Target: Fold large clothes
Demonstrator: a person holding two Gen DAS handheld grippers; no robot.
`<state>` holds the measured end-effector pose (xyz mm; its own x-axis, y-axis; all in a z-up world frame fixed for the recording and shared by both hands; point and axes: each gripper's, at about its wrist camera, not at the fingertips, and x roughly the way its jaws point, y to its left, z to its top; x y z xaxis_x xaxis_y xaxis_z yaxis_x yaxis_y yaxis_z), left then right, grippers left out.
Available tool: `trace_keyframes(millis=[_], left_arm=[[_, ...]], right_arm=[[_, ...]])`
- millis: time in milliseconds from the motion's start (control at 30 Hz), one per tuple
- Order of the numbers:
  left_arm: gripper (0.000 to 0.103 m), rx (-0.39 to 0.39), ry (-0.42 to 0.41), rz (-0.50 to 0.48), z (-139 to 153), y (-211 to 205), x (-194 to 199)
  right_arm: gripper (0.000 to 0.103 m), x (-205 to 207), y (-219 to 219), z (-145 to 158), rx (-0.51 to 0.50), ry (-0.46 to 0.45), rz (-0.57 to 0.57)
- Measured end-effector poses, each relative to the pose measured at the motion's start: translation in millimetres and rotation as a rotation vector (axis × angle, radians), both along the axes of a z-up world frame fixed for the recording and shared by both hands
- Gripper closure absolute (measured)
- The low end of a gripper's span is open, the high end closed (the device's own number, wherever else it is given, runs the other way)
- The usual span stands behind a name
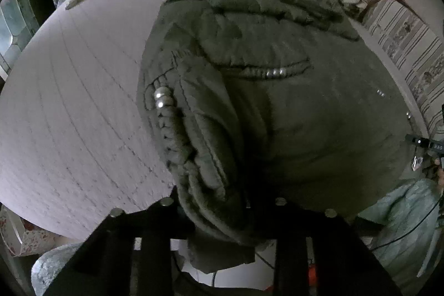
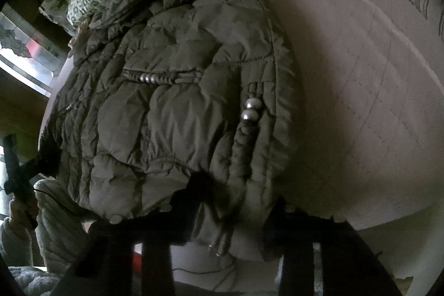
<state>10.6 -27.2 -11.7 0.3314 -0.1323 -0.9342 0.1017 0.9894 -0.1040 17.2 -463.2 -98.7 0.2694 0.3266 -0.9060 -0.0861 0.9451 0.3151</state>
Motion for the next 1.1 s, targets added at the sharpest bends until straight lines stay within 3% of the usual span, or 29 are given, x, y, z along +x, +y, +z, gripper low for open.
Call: trace_keyframes(millis=[333, 700, 1100], left_arm=[[0.079, -0.003, -0.047, -0.022, 30, 3, -3], [0.08, 0.022, -0.113, -0.036, 62, 1, 2], [0.08, -0.012, -0.195, -0.013, 99, 5, 28]], right_arm=[[0.08, -4, -4, 35, -0.003, -0.085, 0.014], [0.082, 2, 3, 81, -0.007, -0.197, 0.033], [0.083, 25, 14, 121, -0.03, -0.271, 0.036]])
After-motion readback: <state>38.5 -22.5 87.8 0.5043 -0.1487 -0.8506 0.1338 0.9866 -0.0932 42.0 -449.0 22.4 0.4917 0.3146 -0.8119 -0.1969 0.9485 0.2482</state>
